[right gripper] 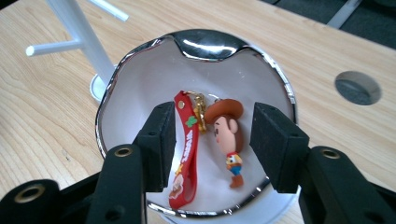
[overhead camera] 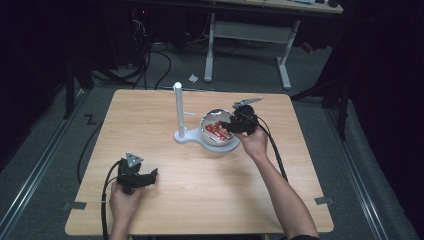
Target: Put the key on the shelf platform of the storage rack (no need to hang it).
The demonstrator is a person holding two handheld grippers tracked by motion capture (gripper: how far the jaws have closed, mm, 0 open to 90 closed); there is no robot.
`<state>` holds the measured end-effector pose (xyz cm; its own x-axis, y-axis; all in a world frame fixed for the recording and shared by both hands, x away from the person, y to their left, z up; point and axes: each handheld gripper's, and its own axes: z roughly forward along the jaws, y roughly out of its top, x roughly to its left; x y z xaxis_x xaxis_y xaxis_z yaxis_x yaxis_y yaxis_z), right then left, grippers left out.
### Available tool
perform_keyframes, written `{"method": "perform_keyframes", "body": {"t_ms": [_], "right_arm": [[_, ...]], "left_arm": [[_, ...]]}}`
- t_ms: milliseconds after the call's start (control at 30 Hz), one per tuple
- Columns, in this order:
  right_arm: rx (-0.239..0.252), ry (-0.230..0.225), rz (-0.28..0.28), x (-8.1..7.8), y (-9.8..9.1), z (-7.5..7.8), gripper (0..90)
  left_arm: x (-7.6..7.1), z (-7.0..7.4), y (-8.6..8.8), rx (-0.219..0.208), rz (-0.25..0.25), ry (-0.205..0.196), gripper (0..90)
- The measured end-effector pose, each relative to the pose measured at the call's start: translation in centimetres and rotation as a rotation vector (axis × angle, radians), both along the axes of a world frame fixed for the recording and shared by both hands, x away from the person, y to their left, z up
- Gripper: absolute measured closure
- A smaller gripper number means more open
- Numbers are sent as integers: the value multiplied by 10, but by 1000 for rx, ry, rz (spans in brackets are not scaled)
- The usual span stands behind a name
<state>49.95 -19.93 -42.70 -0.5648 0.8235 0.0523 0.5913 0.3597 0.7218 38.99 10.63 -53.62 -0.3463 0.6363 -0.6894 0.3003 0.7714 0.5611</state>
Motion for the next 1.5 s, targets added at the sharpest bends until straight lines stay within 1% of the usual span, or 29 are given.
{"method": "perform_keyframes", "body": {"t_ms": [33, 100, 167, 200, 300, 367, 467, 667, 733, 767, 833, 933, 1067, 1167, 1267, 1300, 1333, 1400, 1500], "right_arm": [[0, 0, 0, 0, 0, 0, 506], [7, -11, -12, -4, -6, 4, 499], [8, -13, -14, -4, -9, 4, 496], [7, -12, -25, -6, -13, 5, 491], [12, -19, -33, -8, -18, 6, 487], [10, -20, -40, -10, -24, 7, 480], [26, -25, -50, -13, -29, 11, 474], [23, -37, -62, -18, -39, 13, 467], [39, -36, -74, -20, -44, 12, 464], [39, -36, -74, -20, -44, 12, 464], [70, -31, -89, -24, -52, 12, 459], [68, -34, -98, -27, -58, 14, 454], [56, -53, -110, -33, -65, 16, 452], [64, -77, -129, -40, -73, 15, 466], [59, -78, -138, -44, -78, 15, 469], [63, -97, -142, -49, -83, 16, 481], [72, -105, -146, -52, -86, 16, 484], [75, -107, -148, -54, -88, 16, 485], [75, -94, -160, -60, -97, 16, 485]], "left_arm": [[0, 0, 0, 0, 0, 0, 181], [0, 0, 0, 0, 0, 0, 181], [0, 0, 0, 0, 0, 0, 181], [0, 0, 0, 0, 0, 0, 181], [0, 0, 0, 0, 0, 0, 181], [0, 0, 0, 0, 0, 0, 181], [0, 0, 0, 0, 0, 0, 181], [0, 0, 0, -1, 0, 0, 181], [0, 0, 0, 1, -1, -1, 181], [0, 0, 0, 1, -1, 0, 181], [0, 0, 0, 0, 0, 0, 181], [0, 0, 0, 0, -1, 0, 181], [0, 0, 0, 1, -1, 0, 180], [0, 0, 0, 0, 0, 0, 180], [0, 0, 0, 0, 0, 0, 181], [0, 0, 0, 1, -1, 0, 180], [0, 0, 0, 1, -1, 0, 180], [0, 0, 0, 1, -1, 0, 181], [0, 0, 0, 0, 0, 0, 180]]}}
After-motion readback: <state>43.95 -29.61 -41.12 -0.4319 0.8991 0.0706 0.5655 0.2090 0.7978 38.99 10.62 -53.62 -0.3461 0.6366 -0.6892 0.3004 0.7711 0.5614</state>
